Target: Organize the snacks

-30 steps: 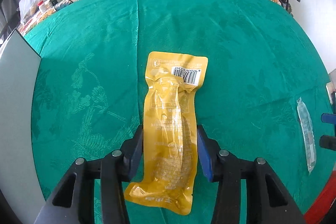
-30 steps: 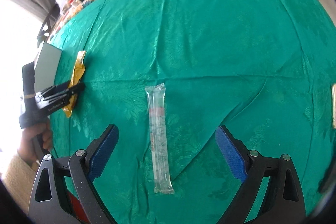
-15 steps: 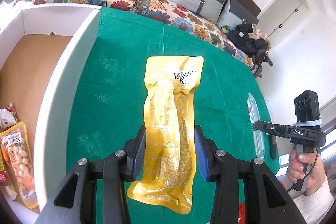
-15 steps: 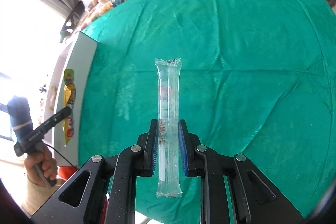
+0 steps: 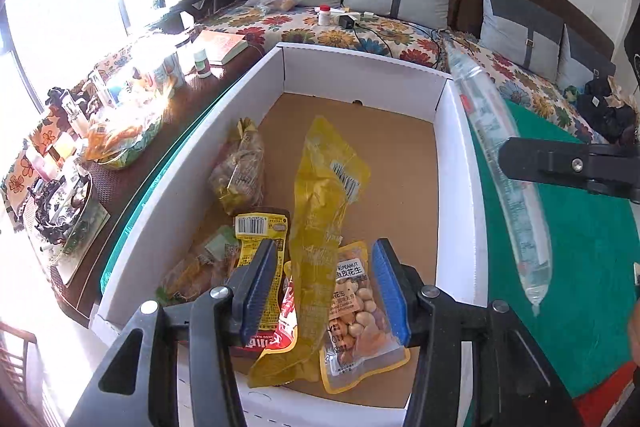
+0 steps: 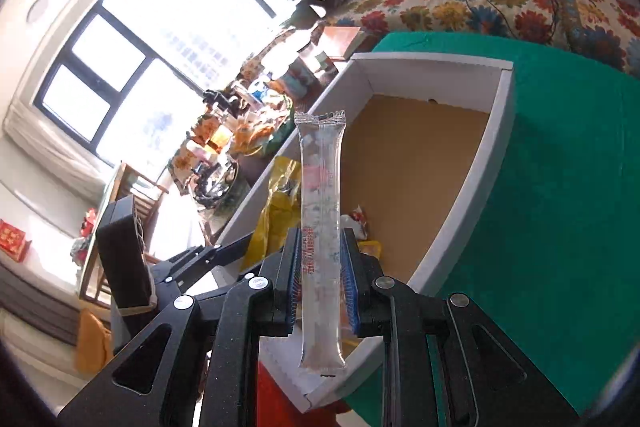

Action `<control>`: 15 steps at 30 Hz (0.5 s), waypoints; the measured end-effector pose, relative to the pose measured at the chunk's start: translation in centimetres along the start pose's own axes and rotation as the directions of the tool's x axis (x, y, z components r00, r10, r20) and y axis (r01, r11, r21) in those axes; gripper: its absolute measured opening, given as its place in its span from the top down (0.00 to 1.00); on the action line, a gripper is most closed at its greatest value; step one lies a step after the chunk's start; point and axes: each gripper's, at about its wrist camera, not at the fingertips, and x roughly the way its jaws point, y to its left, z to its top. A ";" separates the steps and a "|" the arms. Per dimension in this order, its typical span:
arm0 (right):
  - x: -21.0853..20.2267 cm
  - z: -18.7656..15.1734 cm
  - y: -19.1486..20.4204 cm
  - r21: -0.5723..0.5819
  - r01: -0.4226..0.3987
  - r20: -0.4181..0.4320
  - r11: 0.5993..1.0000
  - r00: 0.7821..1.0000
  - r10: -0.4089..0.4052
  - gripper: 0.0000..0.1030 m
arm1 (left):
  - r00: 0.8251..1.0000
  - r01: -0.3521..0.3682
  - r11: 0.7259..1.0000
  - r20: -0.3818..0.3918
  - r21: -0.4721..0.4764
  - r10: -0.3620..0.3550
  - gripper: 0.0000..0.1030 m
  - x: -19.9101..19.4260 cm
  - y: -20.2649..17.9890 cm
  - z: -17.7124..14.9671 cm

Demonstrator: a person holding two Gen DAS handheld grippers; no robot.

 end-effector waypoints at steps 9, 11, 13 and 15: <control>1.2 -2.0 -1.9 -0.022 0.128 -0.041 0.991 0.991 -0.129 0.51 | 0.972 -0.187 0.982 0.140 -0.034 0.190 0.01 -3.3 0.6 -1.5; -0.6 -2.1 -1.1 -0.067 0.151 0.012 0.986 0.988 -0.151 0.40 | 0.958 -0.224 0.972 0.169 -0.069 0.232 0.00 -4.2 0.5 -1.6; -2.2 -2.2 0.1 -0.112 0.195 0.068 0.975 0.980 -0.188 0.33 | 0.948 -0.242 0.966 0.191 -0.086 0.254 0.00 -4.8 0.7 -1.8; -3.2 -2.5 1.0 -0.147 0.221 0.096 0.964 0.973 -0.208 0.33 | 0.951 -0.248 0.965 0.167 -0.083 0.259 0.00 -4.9 0.7 -1.8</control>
